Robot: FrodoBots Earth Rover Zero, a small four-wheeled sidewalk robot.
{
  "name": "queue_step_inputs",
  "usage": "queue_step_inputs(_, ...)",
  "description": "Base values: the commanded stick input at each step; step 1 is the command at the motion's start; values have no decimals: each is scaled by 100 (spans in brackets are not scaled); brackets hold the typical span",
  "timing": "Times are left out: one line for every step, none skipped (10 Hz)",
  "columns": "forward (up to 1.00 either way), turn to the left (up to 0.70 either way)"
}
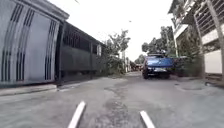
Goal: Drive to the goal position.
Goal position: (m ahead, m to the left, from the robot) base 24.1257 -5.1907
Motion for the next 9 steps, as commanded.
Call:
queue_step_inputs(70, 0)
queue_step_inputs(70, 0)
queue_step_inputs(70, 0)
queue_step_inputs(70, 0)
queue_step_inputs(70, 0)
queue_step_inputs(70, 0)
queue_step_inputs(70, 0)
queue_step_inputs(70, 0)
queue_step_inputs(70, 0)
